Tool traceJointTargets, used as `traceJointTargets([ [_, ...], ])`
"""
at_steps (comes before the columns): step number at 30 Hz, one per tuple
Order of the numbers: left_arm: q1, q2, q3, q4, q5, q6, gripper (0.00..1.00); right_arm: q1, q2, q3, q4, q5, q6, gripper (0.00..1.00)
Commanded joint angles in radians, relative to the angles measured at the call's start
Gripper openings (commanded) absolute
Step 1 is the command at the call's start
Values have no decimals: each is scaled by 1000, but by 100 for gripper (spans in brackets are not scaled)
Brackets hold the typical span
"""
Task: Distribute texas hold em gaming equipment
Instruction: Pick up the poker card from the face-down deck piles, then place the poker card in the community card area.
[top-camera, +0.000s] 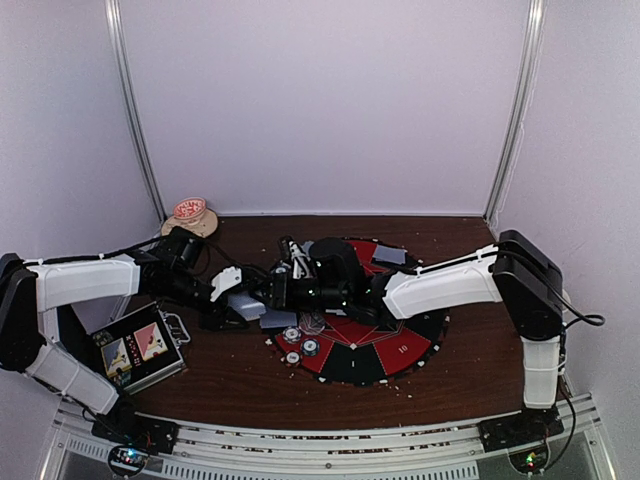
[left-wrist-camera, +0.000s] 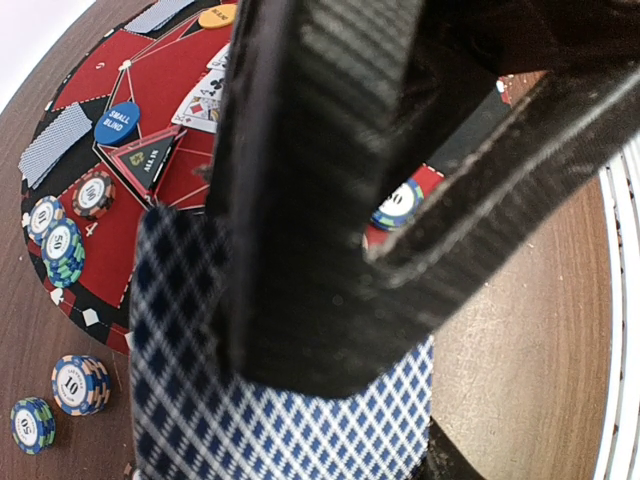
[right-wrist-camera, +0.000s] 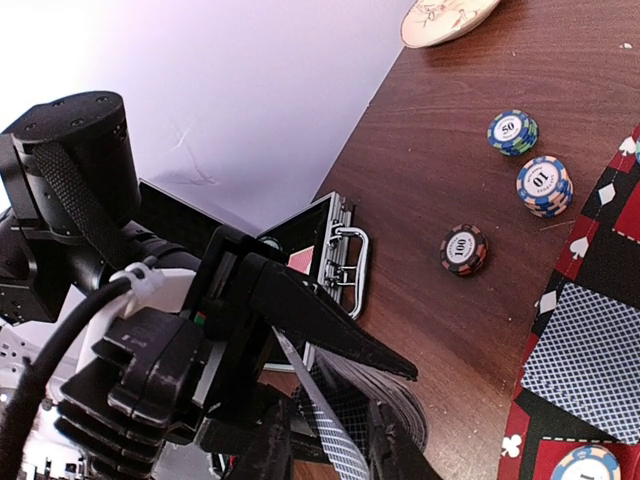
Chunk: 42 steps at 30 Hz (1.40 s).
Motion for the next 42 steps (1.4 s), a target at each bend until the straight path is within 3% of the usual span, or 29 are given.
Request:
traceJointTargets([
  [1, 1, -8, -3, 27, 19, 4, 46, 4, 1, -10, -1, -10, -21, 22],
  [7, 1, -7, -3, 26, 19, 4, 46, 4, 10, -5, -7, -15, -35, 6],
  [13, 1, -5, -3, 27, 19, 4, 45, 4, 13, -8, 4, -32, -39, 0],
  [19, 1, -7, -3, 27, 18, 4, 45, -4, -13, -53, 43, -34, -10, 0],
  [33, 1, -4, -3, 31, 16, 1, 45, -56, -237, -408, 287, 71, 96, 0],
  [42, 1, -8, -5, 31, 16, -1, 45, -68, -431, -693, 407, 328, 196, 0],
])
